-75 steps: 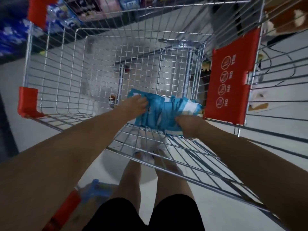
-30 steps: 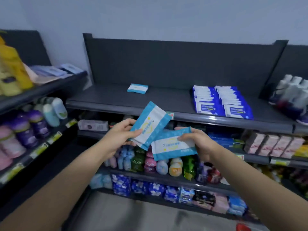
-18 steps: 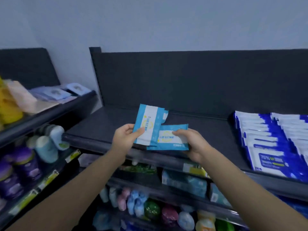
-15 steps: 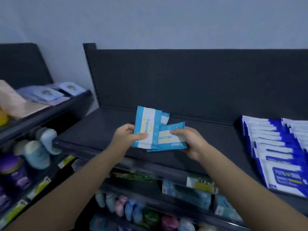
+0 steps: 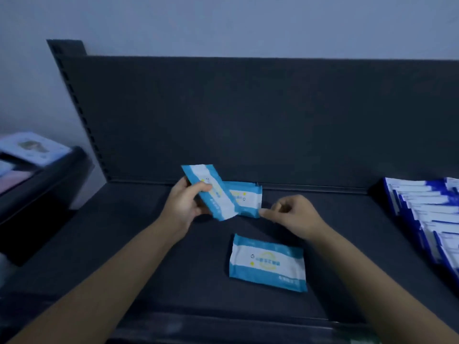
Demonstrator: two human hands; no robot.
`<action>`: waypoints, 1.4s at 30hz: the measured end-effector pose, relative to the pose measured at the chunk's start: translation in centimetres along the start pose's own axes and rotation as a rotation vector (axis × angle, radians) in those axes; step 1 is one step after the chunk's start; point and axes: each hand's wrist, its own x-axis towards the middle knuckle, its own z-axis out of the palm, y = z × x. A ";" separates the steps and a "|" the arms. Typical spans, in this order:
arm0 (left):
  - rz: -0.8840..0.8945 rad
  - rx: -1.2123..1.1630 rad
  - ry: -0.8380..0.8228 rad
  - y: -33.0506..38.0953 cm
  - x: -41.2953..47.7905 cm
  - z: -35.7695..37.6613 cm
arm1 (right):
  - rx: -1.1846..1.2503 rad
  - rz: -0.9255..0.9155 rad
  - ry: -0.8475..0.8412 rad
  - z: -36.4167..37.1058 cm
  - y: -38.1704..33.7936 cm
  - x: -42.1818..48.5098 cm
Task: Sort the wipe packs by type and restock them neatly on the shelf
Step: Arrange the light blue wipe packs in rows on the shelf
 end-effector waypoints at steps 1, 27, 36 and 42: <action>-0.008 -0.036 -0.012 -0.2 0.4 0.2 | 0.081 -0.006 -0.006 0.4 -0.5 0.2; 0.054 0.064 -0.324 -1.9 3.6 -1.0 | 0.672 -0.060 -0.351 4.5 -1.2 2.9; 0.197 0.338 -0.273 -2.4 4.1 -0.9 | 0.845 0.043 -0.048 2.3 -0.9 3.5; 0.318 0.676 -0.172 -2.8 6.1 -3.0 | 0.469 -0.009 -0.027 3.1 0.6 3.7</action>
